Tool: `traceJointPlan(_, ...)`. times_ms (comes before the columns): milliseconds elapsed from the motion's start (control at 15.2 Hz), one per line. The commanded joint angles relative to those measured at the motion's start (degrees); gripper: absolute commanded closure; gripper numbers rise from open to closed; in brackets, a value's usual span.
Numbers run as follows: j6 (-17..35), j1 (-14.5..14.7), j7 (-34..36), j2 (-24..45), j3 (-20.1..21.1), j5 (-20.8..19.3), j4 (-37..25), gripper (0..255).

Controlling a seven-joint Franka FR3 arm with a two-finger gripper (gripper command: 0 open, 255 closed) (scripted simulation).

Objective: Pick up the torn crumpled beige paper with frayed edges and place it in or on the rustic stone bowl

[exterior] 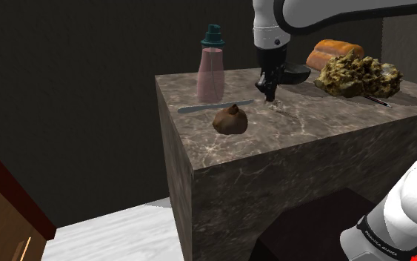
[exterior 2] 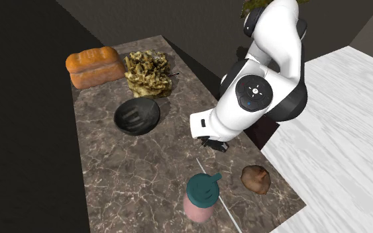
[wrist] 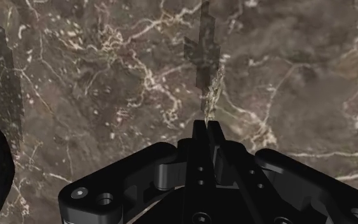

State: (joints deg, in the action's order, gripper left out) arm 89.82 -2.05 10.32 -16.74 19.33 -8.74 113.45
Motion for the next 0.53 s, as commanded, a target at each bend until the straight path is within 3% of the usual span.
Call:
traceJointPlan(0, -1.46, -0.03, -0.20, 0.19, 0.04, -0.05, -1.65, 255)
traceJointPlan(462, -6.80, -0.23, -1.04, 1.20, 0.14, -0.41, -8.02, 255)
